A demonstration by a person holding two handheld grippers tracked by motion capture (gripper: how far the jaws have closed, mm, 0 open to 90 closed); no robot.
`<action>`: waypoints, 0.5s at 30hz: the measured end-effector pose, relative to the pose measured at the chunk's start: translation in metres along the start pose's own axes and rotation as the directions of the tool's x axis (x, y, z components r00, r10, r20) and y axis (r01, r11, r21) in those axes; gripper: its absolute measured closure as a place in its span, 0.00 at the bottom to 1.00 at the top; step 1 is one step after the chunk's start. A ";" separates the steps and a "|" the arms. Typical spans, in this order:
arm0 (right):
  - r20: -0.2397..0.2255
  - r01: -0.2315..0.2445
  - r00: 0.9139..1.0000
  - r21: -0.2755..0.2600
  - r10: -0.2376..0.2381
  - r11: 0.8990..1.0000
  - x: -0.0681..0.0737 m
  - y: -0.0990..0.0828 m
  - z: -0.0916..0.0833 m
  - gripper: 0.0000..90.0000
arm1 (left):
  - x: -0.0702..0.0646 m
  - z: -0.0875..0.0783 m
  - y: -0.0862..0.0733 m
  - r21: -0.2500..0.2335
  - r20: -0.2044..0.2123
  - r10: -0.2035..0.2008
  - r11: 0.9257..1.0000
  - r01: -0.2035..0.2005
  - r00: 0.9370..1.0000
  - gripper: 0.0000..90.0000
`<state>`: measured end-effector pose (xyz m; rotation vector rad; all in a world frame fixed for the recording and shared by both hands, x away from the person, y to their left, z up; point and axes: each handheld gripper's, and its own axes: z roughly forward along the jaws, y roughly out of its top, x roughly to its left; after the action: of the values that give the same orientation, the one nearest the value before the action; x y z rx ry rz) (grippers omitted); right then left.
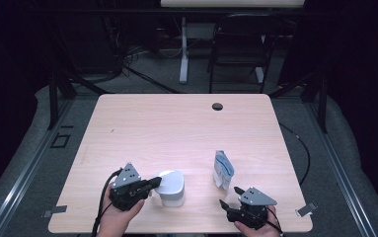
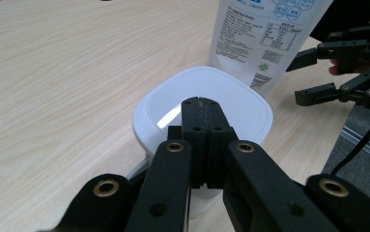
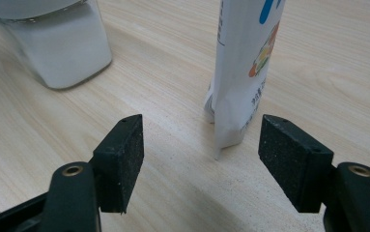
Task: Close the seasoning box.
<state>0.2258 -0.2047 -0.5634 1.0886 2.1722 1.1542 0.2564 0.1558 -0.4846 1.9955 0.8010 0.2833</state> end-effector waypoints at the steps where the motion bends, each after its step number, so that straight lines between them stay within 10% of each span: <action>1: 0.000 -0.001 1.000 0.001 0.001 1.000 0.000 0.000 0.000 0.36 | 0.000 0.001 0.000 -0.001 0.001 0.000 1.000 0.000 1.000 1.00; 15: 0.008 -0.004 1.000 0.006 0.004 1.000 0.000 -0.001 0.003 0.37 | 0.013 -0.021 -0.011 -0.008 -0.046 -0.019 1.000 0.018 0.999 0.99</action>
<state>0.2274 -0.2032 -0.5657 1.0989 2.1699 1.1437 0.2516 0.1819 -0.4839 1.9793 0.8457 0.3221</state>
